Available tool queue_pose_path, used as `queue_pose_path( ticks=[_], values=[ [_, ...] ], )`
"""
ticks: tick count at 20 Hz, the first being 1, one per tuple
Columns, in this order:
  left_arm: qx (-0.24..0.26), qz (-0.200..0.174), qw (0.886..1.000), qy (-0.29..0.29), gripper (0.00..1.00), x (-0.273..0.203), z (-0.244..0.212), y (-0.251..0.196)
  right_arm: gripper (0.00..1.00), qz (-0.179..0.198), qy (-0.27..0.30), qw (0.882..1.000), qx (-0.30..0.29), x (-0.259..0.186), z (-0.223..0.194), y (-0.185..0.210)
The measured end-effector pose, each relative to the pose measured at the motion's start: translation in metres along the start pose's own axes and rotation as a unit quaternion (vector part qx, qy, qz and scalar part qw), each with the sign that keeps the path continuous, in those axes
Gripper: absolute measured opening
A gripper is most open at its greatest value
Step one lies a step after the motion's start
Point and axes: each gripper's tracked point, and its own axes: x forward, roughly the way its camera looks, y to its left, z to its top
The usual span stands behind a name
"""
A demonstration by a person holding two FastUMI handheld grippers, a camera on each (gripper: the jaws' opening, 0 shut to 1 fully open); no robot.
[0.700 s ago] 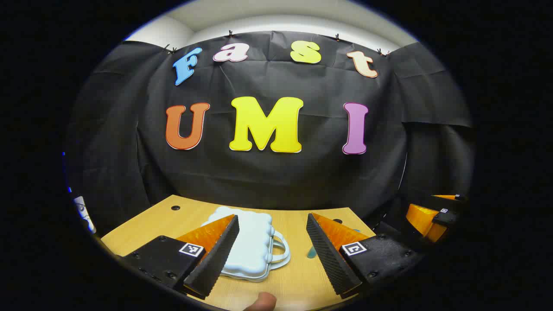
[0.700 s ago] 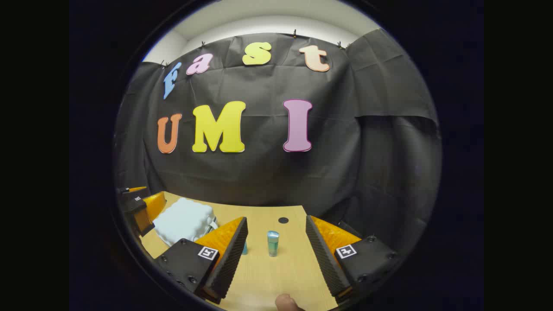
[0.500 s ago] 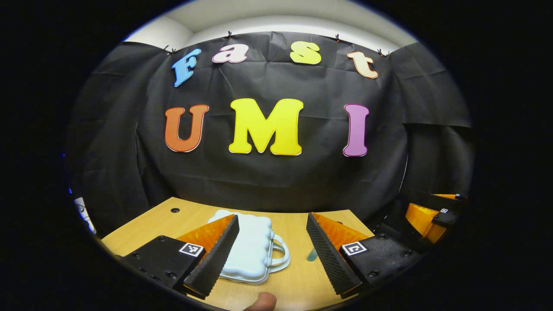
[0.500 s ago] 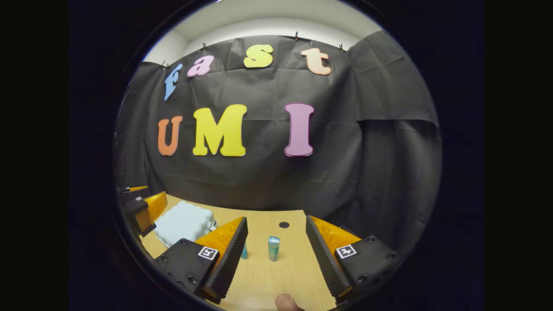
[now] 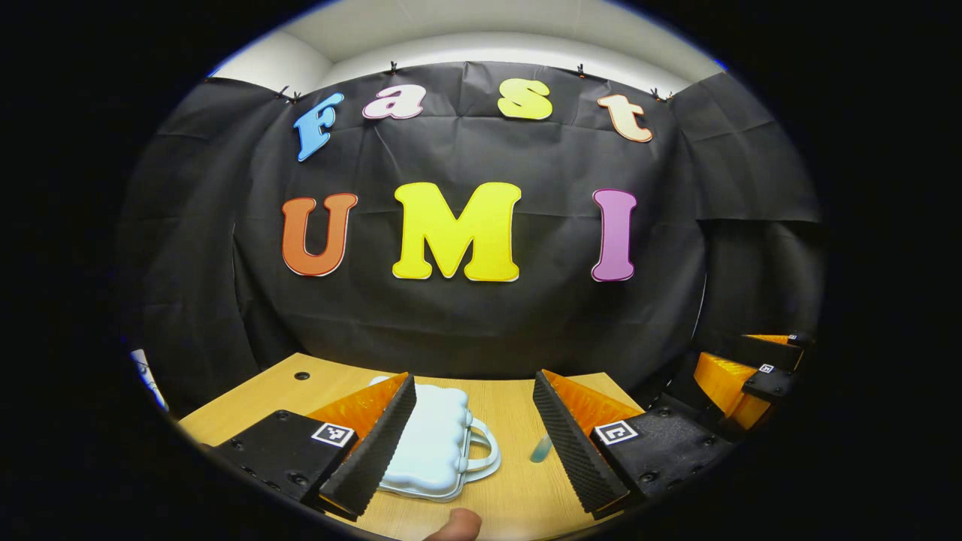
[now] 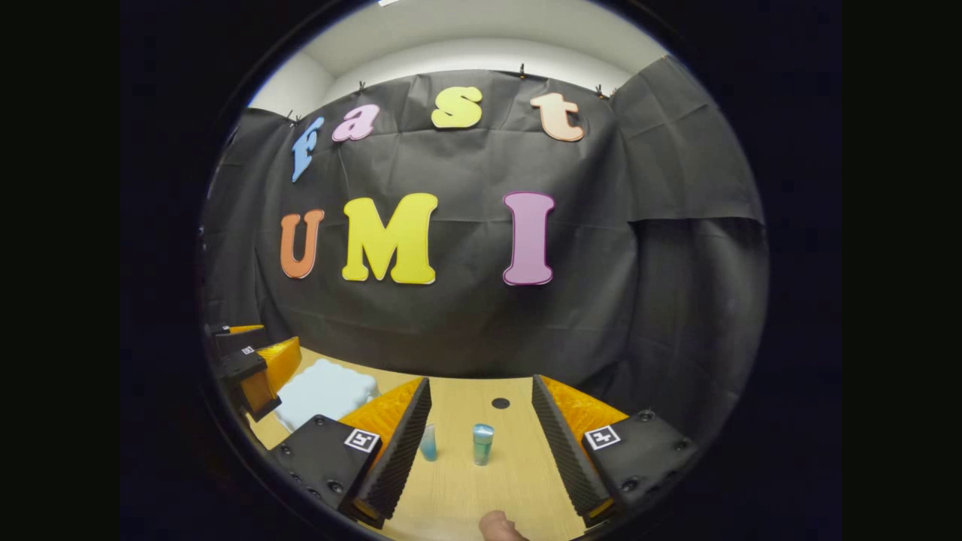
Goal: First open the suitcase, pack the skin care products into it, and then close the suitcase.
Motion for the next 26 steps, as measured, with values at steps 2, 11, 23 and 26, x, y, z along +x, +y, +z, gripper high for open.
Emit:
queue_pose_path(
  ticks=[2,11,23,26],
  values=[
    [-0.001,0.001,1.0,0.002,1.0,0.0,-0.001,0.0,0.8,0.003,0.001,1.0,0.0,-0.001,-0.001,0.001],
    [0.0,0.01,1.0,0.015,1.0,0.0,-0.007,0.004,0.8,0.011,0.006,1.0,0.001,0.003,-0.004,0.005],
    [0.274,0.038,0.96,0.028,0.98,0.046,-0.099,0.02,0.8,-0.067,0.041,0.997,0.02,0.028,-0.036,-0.074],
    [0.354,0.033,0.933,0.057,0.98,0.061,-0.143,0.016,0.8,-0.076,0.053,0.995,0.023,0.031,-0.047,-0.093]
  ],
)
